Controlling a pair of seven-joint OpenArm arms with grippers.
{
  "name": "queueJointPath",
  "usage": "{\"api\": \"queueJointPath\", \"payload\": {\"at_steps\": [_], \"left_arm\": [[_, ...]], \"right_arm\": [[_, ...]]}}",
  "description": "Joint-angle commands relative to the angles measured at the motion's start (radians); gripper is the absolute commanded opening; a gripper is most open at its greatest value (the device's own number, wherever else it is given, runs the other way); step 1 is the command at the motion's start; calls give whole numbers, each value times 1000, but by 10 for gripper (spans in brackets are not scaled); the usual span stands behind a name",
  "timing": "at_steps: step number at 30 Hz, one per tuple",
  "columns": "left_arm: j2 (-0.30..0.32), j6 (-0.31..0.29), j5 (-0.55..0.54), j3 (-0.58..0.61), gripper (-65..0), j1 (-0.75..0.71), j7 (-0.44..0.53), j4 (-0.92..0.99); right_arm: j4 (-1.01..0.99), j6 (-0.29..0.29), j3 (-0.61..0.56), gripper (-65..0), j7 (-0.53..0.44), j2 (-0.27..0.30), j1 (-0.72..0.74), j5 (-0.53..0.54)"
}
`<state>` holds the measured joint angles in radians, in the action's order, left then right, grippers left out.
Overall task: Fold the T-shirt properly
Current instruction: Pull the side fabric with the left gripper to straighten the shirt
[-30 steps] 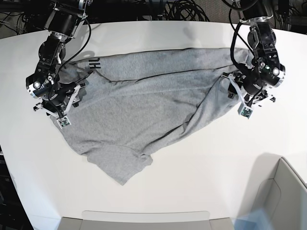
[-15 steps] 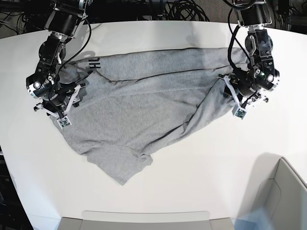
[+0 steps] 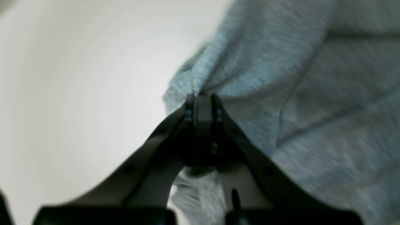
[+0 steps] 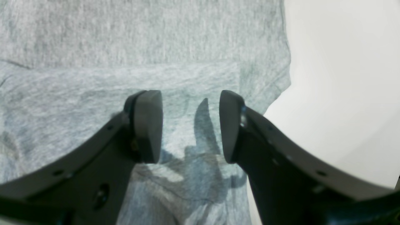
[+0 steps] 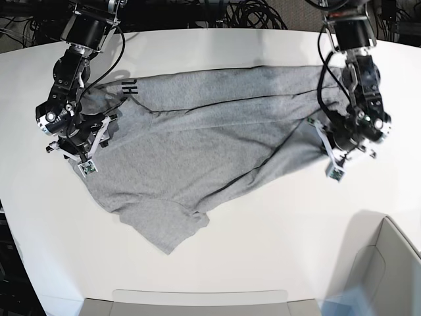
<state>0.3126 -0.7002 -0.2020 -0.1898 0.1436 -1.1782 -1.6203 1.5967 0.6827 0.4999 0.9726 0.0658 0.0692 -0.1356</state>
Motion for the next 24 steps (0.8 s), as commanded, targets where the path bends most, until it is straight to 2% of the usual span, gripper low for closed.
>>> {"api": "queueJointPath", "payload": {"at_steps": [1,8,14,24], "left_arm": [[12,2,-6,2,-650,43,17,-7],[20,2,118,6,-650,181,36,156],[23,2,235,108,-650,261,215,354],[24,2,290,108,-650,380,357,553]], "right_arm": [[17,15,1,-358,-16,9,21,3],[17,15,1,-358,-16,9,21,3],[17,15,1,-358,-16,9,8,3],[17,15,4,-358,-16,10,-7,3]]}}
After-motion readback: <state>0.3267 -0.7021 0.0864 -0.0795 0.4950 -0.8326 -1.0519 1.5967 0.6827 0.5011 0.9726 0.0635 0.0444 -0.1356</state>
